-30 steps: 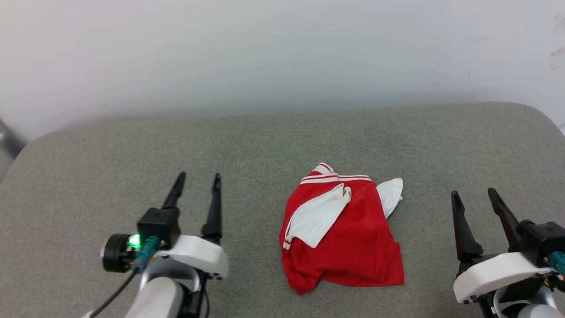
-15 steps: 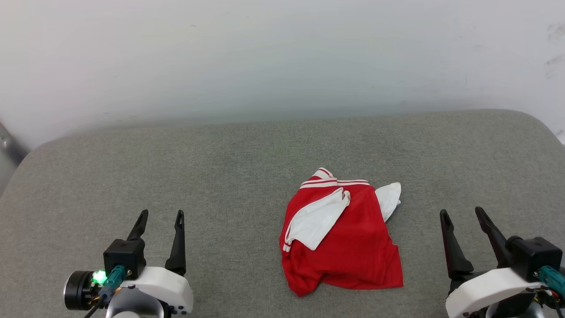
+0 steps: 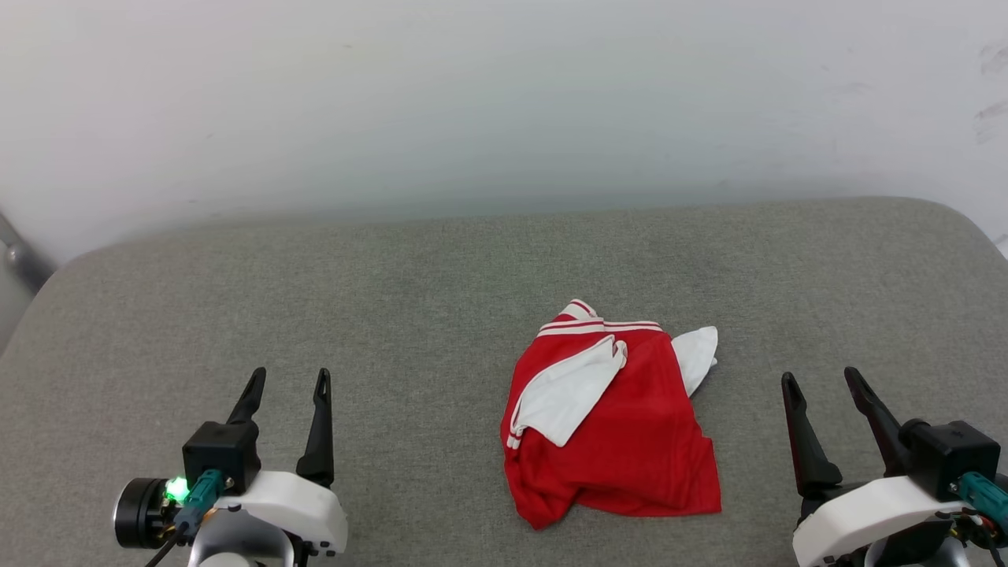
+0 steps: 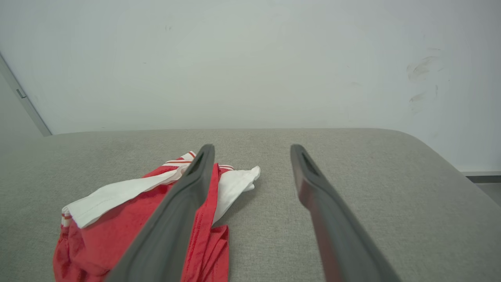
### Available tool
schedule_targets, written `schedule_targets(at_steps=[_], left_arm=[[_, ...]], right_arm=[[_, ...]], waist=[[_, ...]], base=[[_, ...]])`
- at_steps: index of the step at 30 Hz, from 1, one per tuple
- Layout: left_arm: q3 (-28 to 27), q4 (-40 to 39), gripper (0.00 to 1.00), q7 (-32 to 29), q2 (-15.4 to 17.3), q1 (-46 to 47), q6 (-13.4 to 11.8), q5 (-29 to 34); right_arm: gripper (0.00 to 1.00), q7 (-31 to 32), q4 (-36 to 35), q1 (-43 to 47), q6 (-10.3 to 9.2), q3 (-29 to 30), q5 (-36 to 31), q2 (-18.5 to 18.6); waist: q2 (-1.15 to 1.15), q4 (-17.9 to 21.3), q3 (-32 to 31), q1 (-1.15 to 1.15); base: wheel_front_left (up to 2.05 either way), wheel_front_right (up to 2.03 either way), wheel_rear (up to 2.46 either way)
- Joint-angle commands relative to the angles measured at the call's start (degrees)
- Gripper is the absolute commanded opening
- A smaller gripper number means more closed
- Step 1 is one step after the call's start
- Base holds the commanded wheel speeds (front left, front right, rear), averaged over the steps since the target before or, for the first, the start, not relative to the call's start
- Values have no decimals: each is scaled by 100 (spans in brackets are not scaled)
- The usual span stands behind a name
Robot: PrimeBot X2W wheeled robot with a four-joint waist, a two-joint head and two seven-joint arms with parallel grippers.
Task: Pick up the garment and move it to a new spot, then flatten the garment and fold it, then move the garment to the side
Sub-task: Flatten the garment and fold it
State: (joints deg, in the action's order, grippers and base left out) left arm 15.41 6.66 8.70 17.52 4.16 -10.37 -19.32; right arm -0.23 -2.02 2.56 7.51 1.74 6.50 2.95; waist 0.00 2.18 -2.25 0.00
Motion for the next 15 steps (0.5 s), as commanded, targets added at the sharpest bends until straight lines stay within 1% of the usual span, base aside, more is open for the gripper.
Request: schedule_targets(at_steps=[1,3,5,7,11,15], left_arm=[[3,-41,100,-35,19,100,-28,9],[65,-101,100,-120,-11,209,31,-2],[230,-179,100,-296,-88,414,151,-23],[433,-238,100,-544,-154,696,336,-48],[857,-201,100,-1278,-369,1375,748,-197],[1331,18,100,-2075,-610,2030,1153,-302]], right_arm=[[100,-9,-1,-30,-4,-4,-11,-9],[100,-15,3,-51,-4,8,-10,-9],[100,-17,-5,-74,-4,23,-17,-9],[100,-20,-10,-100,-4,24,-21,-9],[100,-38,2,-159,-4,-23,-27,-9],[100,-66,35,-250,-4,-75,22,-9]], waist=[[0,4,8,0],[0,-1,25,0],[0,-14,61,0],[0,-17,101,0],[0,34,214,0],[0,154,399,0]], base=[[0,0,0],[0,0,0],[0,0,0],[0,0,0],[0,0,0],[0,0,0]])
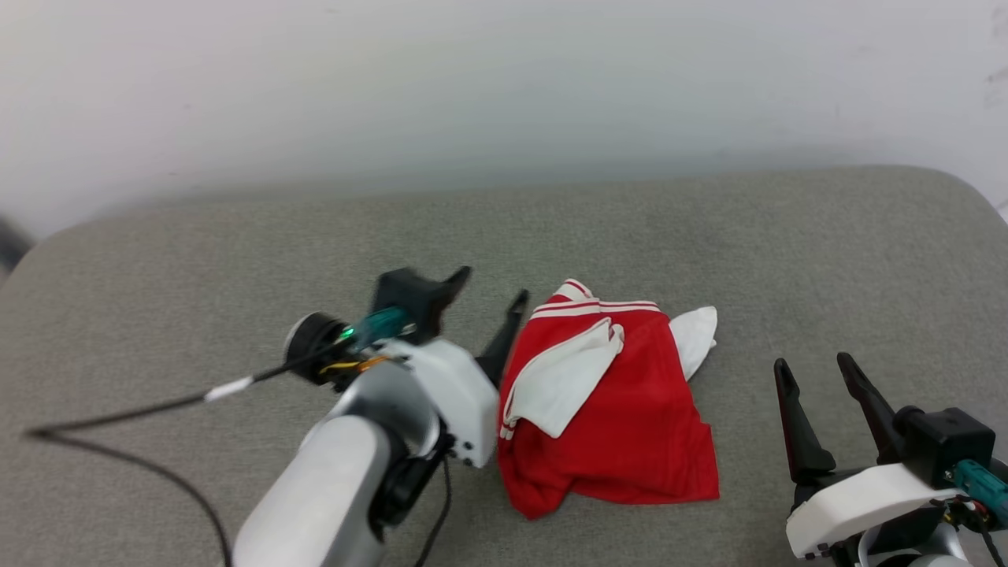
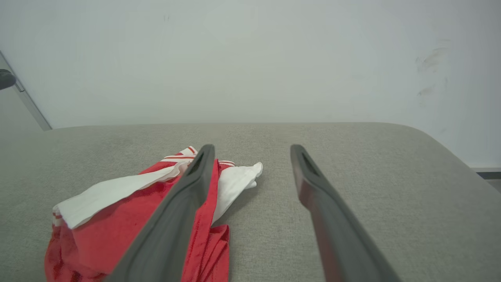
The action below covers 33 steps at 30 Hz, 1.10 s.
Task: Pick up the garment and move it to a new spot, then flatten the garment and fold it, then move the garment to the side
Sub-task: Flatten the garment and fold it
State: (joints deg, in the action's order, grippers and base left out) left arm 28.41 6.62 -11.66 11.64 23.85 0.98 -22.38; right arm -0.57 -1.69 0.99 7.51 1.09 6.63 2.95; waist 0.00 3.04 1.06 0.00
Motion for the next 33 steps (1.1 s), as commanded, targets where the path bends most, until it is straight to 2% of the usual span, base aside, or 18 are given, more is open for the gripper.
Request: schedule_targets(at_steps=[1,4,9,13,18,19,20,21,22,27,33], left_arm=[[136,105,100,-233,-73,184,117,-23],[464,408,100,-741,-210,490,342,-118],[922,804,100,-1319,-293,740,530,-237],[1268,1180,100,-1802,-295,827,604,-440],[1428,1433,100,-2201,-202,949,631,-616],[1454,1471,82,-2270,-203,944,630,-659],[1496,1495,47,-2340,-181,957,635,-658],[1502,1494,26,-2354,-174,982,636,-688],[1485,1495,0,-2337,-162,1007,633,-711],[1371,1423,0,-2036,-31,1139,548,-602],[947,1035,0,-1463,242,1059,197,-570]], right_arm=[[100,-44,18,-108,-4,-12,22,-8],[100,-86,91,-141,-4,-14,60,-9],[100,-146,164,-236,-4,-24,86,-10],[100,-195,256,-271,-4,-43,124,-9],[100,-249,311,-350,-4,-35,144,-10],[100,-259,324,-347,-4,-35,149,-9],[100,-272,340,-341,-4,-36,155,-9],[100,-285,359,-340,-4,-38,160,-9],[100,-292,371,-352,-4,-45,164,-9],[100,-313,421,-382,-4,-23,192,-9],[100,-301,417,-309,-4,69,156,-9]], waist=[[0,106,113,0],[0,227,218,0],[0,362,337,0],[0,477,428,0],[0,536,499,0],[0,539,508,0],[0,539,514,0],[0,539,516,0],[0,539,518,0],[0,448,518,0],[0,191,429,0]], base=[[0,0,0],[0,0,0],[0,0,0],[0,0,0],[0,0,0],[0,0,0],[0,0,0],[0,0,0],[0,0,0],[0,0,0],[0,0,0]])
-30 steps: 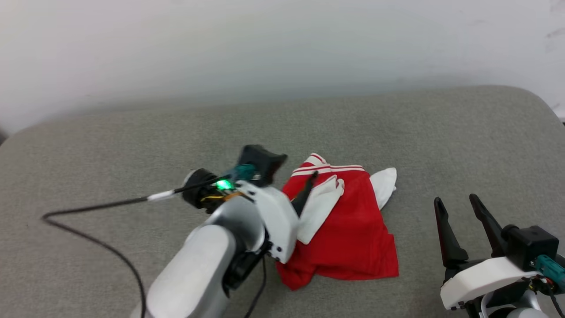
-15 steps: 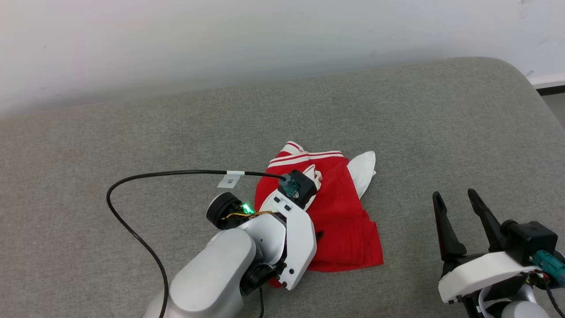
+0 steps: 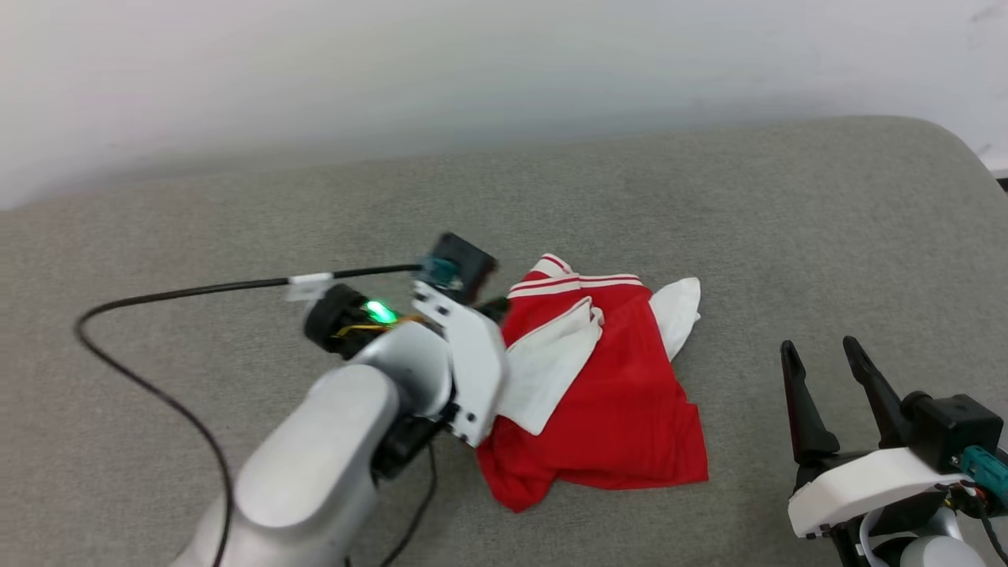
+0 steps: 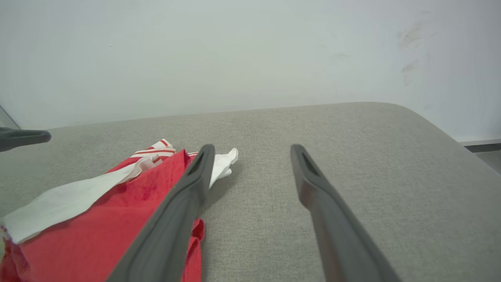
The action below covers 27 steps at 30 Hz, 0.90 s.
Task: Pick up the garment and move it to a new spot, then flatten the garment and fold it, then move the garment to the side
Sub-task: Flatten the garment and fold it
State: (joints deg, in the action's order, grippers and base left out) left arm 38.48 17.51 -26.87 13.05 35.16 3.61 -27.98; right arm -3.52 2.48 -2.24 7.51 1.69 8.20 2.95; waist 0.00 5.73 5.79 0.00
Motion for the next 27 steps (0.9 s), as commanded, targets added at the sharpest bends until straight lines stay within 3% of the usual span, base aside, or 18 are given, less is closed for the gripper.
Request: schedule_targets(at_steps=[1,8,13,20,26,27], left_arm=[[-147,-128,0,107,177,-167,-146,-26],[-911,-835,0,497,848,-1019,-885,-186],[-1464,-1360,0,1066,1115,-1829,-1439,-278],[-1662,-1647,0,1918,992,-2588,-1770,-211],[-1549,-1528,0,2485,758,-2729,-1804,-77],[-1523,-1483,24,2539,721,-2706,-1795,-52]], right_arm=[[100,8,-9,27,-4,9,-15,-9],[100,59,-133,81,-4,94,-80,-9],[100,103,-206,119,-4,196,-136,-9],[100,207,-317,105,-4,147,-199,-9],[100,285,-363,184,-4,118,-223,-9],[100,289,-366,190,-4,117,-232,-9]], waist=[[0,-119,-63,0],[0,-405,-123,0],[0,-573,-183,0],[0,-647,-260,0],[0,-646,-372,0],[0,-645,-390,0]], base=[[0,0,0],[0,0,0],[0,0,0],[0,0,0],[0,0,0],[0,0,0]])
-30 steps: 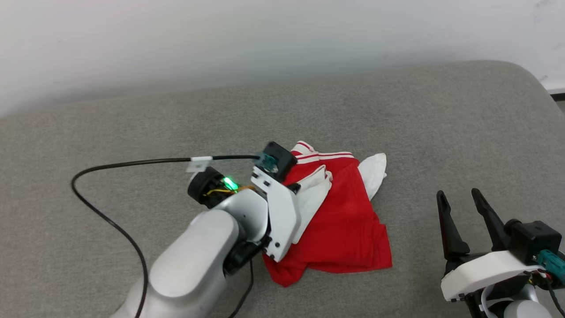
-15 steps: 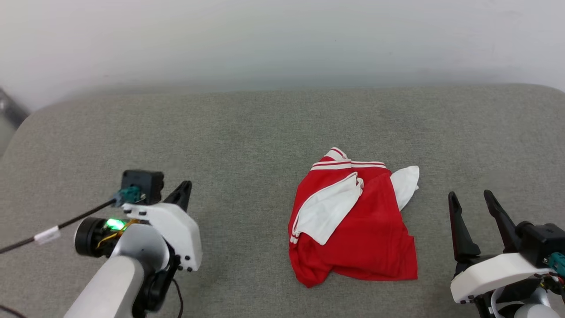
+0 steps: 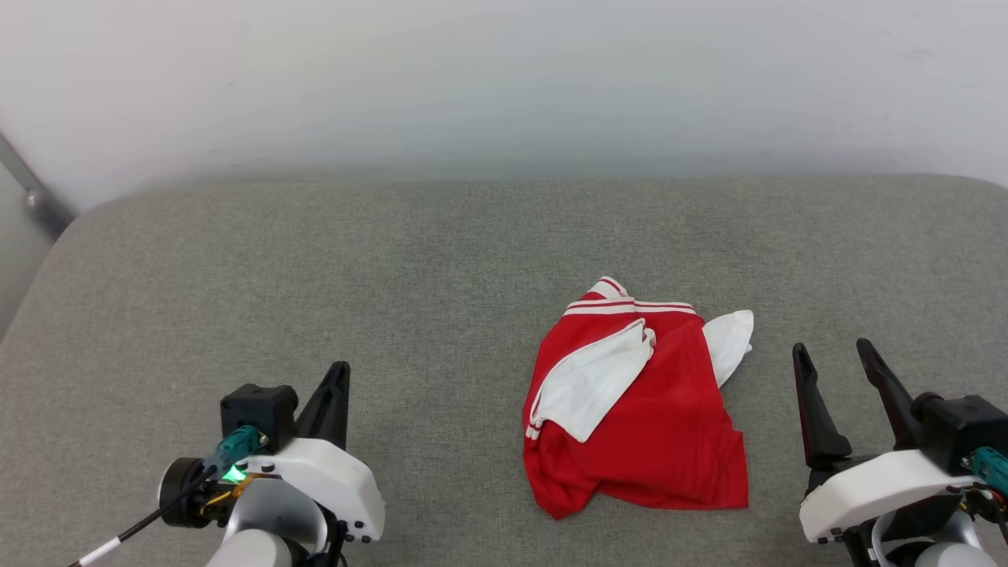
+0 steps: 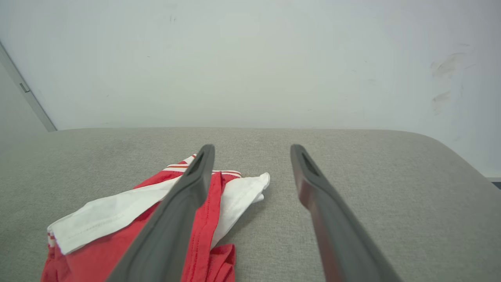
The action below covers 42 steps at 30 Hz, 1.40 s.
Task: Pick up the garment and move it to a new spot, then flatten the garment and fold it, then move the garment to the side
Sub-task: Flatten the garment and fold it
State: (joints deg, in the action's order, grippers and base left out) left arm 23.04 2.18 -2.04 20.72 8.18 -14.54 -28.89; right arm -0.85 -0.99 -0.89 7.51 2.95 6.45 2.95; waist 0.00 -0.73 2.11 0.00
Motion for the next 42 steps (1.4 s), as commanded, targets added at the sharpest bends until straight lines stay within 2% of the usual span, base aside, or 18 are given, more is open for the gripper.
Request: schedule_targets(at_steps=[1,2,12,18,20,23,24,30,32,36,42], left_arm=[[49,104,53,70,-69,4,33,40],[67,133,100,104,-89,25,34,35],[146,266,100,186,-117,268,87,83],[245,259,100,48,-158,653,264,66],[402,272,100,-93,-210,909,399,109],[869,427,100,-502,-423,1366,782,157],[869,427,100,-502,-423,1366,782,157],[1707,1034,100,-1468,-818,2127,1583,69],[1897,1268,100,-1785,-888,2286,1770,27],[2237,1688,100,-2392,-898,2488,2005,-89],[2590,2005,100,-2955,-796,2686,2142,-233]], right_arm=[[100,26,-25,68,-4,-14,-59,-9],[100,39,-32,80,-4,-22,-60,-9],[100,89,-91,153,-4,-32,-11,-9],[100,88,-103,125,-4,-30,-2,-9],[100,73,-109,119,-4,-8,7,-9],[100,73,-87,113,-4,-21,16,-10],[100,73,-87,113,-4,-21,16,-10],[100,41,-46,-27,-4,-116,49,-9],[100,32,-30,-38,-4,-122,55,-9],[100,-7,14,-52,-4,-107,94,-9],[100,-64,58,-127,-4,-130,127,-10]], waist=[[0,4,-45,0],[0,12,-69,0],[0,108,-147,0],[0,198,-104,0],[0,205,-74,0],[0,225,-19,0],[0,225,-19,0],[0,369,124,0],[0,422,178,0],[0,512,289,0],[0,583,464,0]], base=[[0,0,0],[0,0,0],[0,0,0],[0,0,0],[0,0,0],[0,0,0],[0,0,0],[0,0,0],[0,0,0],[0,0,0],[0,0,0]])
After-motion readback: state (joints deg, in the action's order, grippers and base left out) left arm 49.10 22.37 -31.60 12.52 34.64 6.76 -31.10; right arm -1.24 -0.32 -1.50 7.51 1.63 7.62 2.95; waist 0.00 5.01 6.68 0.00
